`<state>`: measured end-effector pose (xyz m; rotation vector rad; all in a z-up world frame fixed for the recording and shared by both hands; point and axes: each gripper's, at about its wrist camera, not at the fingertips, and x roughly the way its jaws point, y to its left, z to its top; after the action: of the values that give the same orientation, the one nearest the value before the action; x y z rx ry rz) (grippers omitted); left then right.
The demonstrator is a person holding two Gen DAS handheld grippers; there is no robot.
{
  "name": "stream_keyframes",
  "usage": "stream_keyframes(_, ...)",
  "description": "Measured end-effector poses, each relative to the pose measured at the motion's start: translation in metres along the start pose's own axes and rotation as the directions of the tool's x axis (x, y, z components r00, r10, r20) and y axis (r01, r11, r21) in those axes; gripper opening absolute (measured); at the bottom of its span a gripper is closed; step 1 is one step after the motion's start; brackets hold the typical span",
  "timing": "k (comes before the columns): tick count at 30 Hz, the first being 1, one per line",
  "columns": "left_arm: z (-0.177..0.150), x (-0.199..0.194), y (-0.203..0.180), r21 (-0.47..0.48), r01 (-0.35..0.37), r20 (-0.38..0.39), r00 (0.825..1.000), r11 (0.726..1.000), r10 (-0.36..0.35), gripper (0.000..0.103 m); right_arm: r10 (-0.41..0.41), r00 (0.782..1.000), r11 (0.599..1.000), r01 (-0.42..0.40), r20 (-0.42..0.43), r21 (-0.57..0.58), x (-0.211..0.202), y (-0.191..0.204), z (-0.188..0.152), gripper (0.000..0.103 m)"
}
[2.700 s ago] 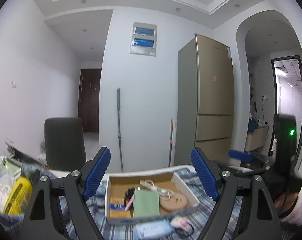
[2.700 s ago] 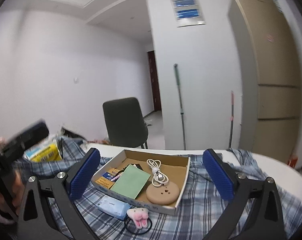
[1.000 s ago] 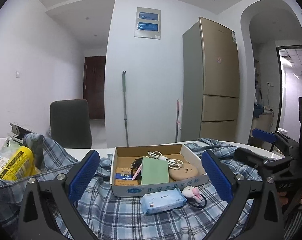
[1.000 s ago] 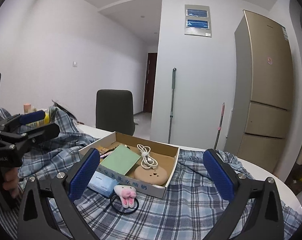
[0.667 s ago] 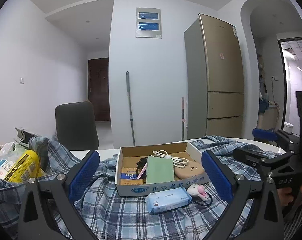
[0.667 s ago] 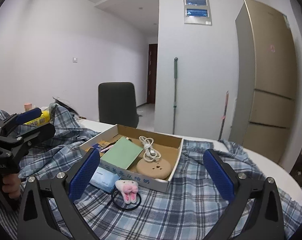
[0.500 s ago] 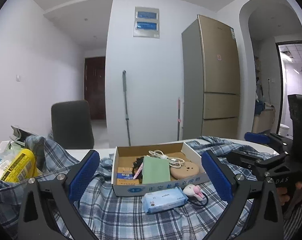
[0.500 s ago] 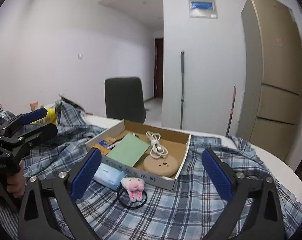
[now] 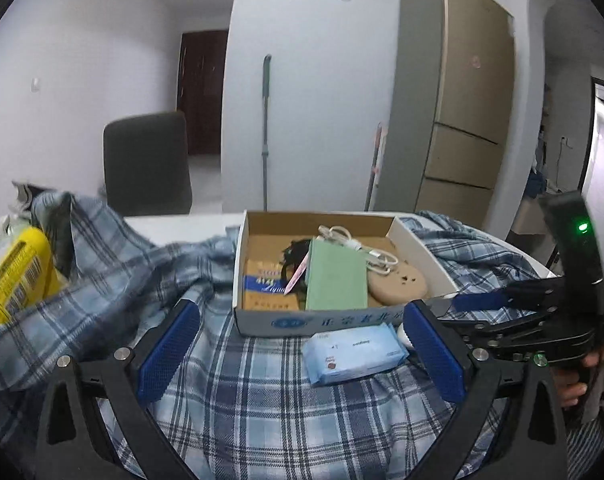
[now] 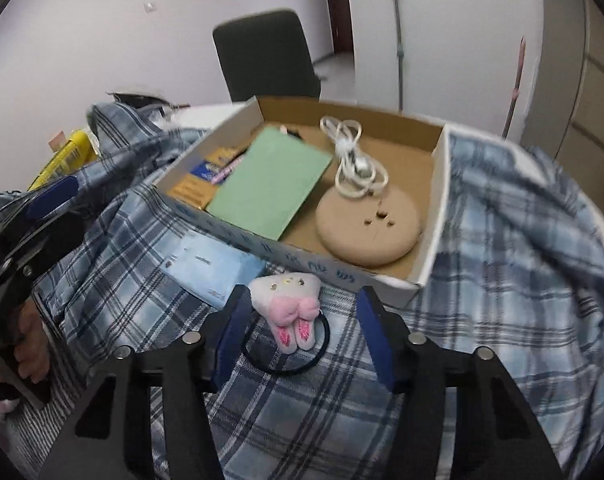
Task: Organize soft objects
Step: 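Close the right tool on the pink-white plush charm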
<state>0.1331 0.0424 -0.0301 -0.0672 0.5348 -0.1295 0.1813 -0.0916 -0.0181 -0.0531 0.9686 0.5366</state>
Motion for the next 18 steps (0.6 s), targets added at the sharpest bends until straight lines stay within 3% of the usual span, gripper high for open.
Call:
stream_keyframes(4, -0.003, 0.006, 0.0, 0.001, -0.004, -0.029, 1.0, 1.0, 0.004, 0.103, 0.053, 0.997, 0.999, -0.052, -0.055, 0.017, 0.016, -0.004, 0.001, 0.053)
stream_keyframes(8, -0.003, 0.004, -0.002, 0.011, 0.006, -0.025, 1.0, 1.0, -0.005, 0.103, 0.085, 0.992, 0.996, -0.084, -0.093, 0.014, 0.026, -0.002, 0.001, 0.046)
stream_keyframes(10, -0.002, 0.004, -0.003, 0.016, 0.011, -0.021, 1.0, 1.0, -0.011, 0.103, 0.078, 0.993, 0.997, -0.077, -0.091, 0.016, 0.027, -0.003, 0.001, 0.046)
stream_keyframes(14, -0.003, 0.002, -0.005, 0.025, 0.019, -0.016, 1.0, 1.0, -0.018, 0.103, 0.066, 0.994, 0.998, -0.067, -0.086, -0.006, 0.026, 0.002, 0.0, 0.033)
stream_keyframes(18, -0.002, 0.0, -0.007, 0.033, 0.027, -0.009, 1.0, 0.999, -0.026, 0.103, 0.023, 0.998, 0.999, -0.024, -0.051, -0.027, 0.011, 0.008, -0.001, 0.03)
